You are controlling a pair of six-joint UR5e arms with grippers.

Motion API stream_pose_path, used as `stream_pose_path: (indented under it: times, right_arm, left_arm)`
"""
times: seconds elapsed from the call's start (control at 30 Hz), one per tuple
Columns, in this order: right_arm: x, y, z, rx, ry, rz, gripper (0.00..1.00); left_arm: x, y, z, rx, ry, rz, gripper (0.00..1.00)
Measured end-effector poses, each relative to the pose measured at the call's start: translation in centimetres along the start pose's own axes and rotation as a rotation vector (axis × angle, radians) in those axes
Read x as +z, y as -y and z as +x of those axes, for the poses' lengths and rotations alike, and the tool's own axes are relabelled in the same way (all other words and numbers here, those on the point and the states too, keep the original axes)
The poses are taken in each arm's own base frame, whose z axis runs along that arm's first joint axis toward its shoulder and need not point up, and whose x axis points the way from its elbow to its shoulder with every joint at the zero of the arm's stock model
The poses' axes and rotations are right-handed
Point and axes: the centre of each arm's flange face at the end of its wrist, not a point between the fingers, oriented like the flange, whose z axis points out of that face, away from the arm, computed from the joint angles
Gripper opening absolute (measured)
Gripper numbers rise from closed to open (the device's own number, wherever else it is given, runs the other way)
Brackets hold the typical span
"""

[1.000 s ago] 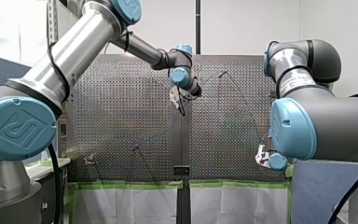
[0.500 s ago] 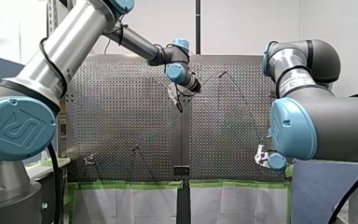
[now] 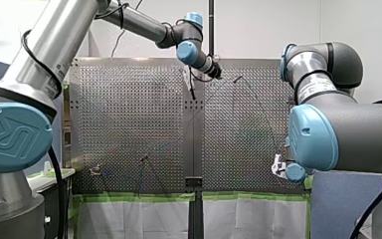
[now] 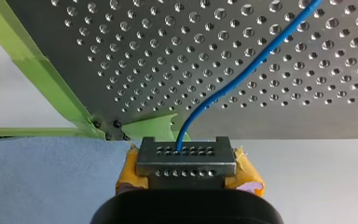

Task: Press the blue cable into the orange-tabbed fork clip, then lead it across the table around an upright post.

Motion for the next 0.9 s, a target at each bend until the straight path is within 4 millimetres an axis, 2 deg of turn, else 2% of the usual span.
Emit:
stream_pose_path:
  times: [0.2,0.5,0.6,0.9]
  right_arm:
    - [0.0,0.1,0.0,0.001,0.000,0.005,0.00]
    - [0.0,0.2,0.0,0.000,0.001,0.010,0.00]
    - [-0.1,0.4,-0.1,0.000,0.001,0.012,0.00]
    - [-0.1,0.4,-0.1,0.002,0.002,0.013,0.00]
  left_arm:
    - [-1.2,2.2,-2.8,0.048,0.013,0.031,1.00]
    - [-1.4,3.4,-4.9,0.125,-0.003,0.055,1.00]
    - [-1.2,3.7,-4.9,0.148,-0.017,0.058,1.00]
    - [0.2,3.5,-2.7,0.238,-0.097,0.045,1.00]
